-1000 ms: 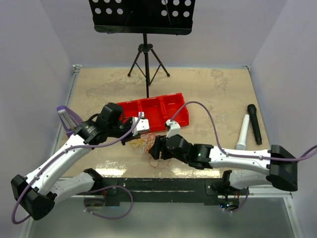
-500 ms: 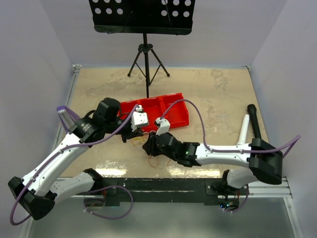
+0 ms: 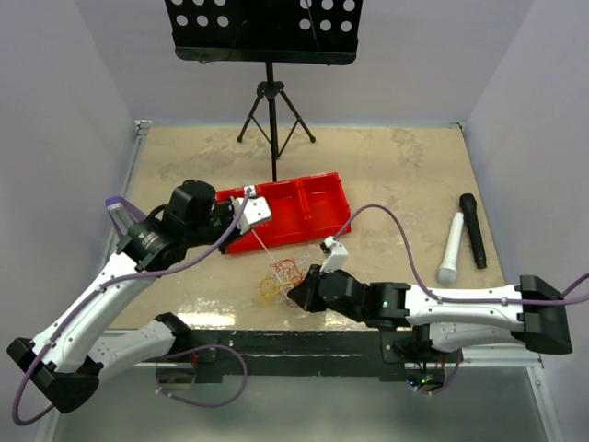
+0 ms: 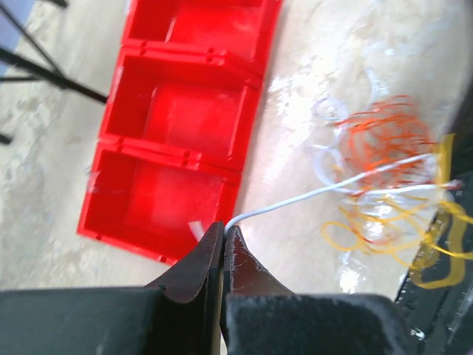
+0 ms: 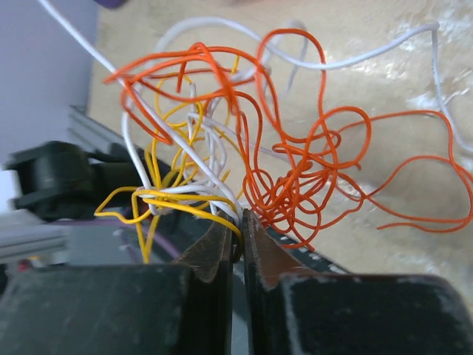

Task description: Untangle the cables

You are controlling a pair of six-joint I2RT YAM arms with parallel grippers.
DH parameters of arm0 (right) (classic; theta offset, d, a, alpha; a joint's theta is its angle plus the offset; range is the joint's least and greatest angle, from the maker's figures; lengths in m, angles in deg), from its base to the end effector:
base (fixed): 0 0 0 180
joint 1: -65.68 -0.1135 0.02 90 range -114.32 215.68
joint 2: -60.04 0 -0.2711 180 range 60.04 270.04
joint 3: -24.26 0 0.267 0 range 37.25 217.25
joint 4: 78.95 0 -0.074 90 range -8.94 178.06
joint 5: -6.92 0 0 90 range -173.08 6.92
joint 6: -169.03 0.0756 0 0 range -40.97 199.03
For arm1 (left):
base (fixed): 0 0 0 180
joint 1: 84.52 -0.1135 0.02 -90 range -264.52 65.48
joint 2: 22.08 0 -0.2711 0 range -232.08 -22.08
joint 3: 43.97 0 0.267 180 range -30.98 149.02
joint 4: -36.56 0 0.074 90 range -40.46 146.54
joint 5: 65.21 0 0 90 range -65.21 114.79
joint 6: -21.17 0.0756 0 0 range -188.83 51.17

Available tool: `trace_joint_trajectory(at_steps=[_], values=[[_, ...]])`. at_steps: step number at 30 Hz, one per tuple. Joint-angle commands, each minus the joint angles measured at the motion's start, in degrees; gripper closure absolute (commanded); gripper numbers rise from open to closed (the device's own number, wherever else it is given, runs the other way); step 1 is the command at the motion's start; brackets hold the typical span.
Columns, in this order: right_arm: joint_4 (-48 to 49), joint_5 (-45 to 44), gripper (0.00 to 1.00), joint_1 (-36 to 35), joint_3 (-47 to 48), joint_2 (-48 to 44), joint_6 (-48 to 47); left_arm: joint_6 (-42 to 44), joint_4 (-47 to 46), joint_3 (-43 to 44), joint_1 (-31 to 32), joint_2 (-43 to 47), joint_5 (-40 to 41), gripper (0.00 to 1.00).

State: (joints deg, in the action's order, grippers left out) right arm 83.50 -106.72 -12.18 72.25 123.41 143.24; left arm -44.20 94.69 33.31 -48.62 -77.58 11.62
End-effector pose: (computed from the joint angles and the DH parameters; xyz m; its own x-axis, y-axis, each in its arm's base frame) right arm 0.0877 0.2636 0.2072 -0.7924 0.2385 -0.5614 -0.2559 0.7055 0.6609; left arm 0.1789 -0.1507 0.3485 -0.1365 0.5998 -0.7884 0.8542 0.4743 0.2129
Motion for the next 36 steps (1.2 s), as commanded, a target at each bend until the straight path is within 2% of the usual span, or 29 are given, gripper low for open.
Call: trace_joint_trajectory(at_steps=[1, 6, 14, 16, 19, 22, 23, 26, 28, 33, 35, 36], values=[[-17.74, -1.06, 1.0, -3.51, -1.78, -4.83, 13.65, 0.69, -8.49, -0.83, -0.66, 2.24, 17.72, 1.0], [-30.39, -3.43, 1.0, -6.33, 1.03, -8.52, 22.7, 2.27, -13.5, -3.73, -0.74, 1.89, 29.5, 1.0], [-45.52, -10.63, 0.99, -8.18, 8.49, -19.67, 31.68, 3.5, -14.82, -11.46, -3.11, 3.47, 29.17, 1.0], [-47.03, -12.65, 0.9, -8.18, 10.08, -21.36, 31.69, 2.8, -14.65, -14.1, -3.2, 3.82, 27.68, 1.0], [-45.2, -13.02, 0.8, -8.27, 10.26, -20.75, 28.53, 2.01, -13.51, -15.86, -3.2, 4.44, 21.28, 1.0], [-40.2, -12.75, 0.79, -8.18, 9.56, -17.42, 25.38, 2.53, -10.88, -15.6, -3.29, 4.53, 10.58, 1.0], [-37.66, -12.23, 0.79, -8.18, 9.21, -16.19, 23.44, 2.88, -9.3, -14.82, -3.29, 4.27, 6.62, 0.96], [-32.9, -10.64, 0.8, -8.18, 8.77, -11.36, 21.14, 2.54, -6.22, -12.36, -3.29, 3.21, -0.7, 0.7], [-31.4, -10.29, 0.81, -8.18, 9.12, -8.37, 20.09, 3.06, -4.72, -11.3, -3.12, 2.6, -4.04, 0.6], [-27.88, -8.89, 0.77, -8.18, 9.12, -4.05, 16.75, 4.21, -3.49, -9.28, -3.12, 2.16, -9.14, 0.51], [-24.9, -7.57, 0.63, -8.18, 7.98, -3.0, 15.34, 4.03, -3.31, -8.92, -3.12, 1.72, -10.73, 0.5], [-23.32, -6.87, 0.61, -8.27, 7.37, -2.3, 14.9, 3.94, -3.05, -8.75, -3.12, 1.46, -11.78, 0.47]])
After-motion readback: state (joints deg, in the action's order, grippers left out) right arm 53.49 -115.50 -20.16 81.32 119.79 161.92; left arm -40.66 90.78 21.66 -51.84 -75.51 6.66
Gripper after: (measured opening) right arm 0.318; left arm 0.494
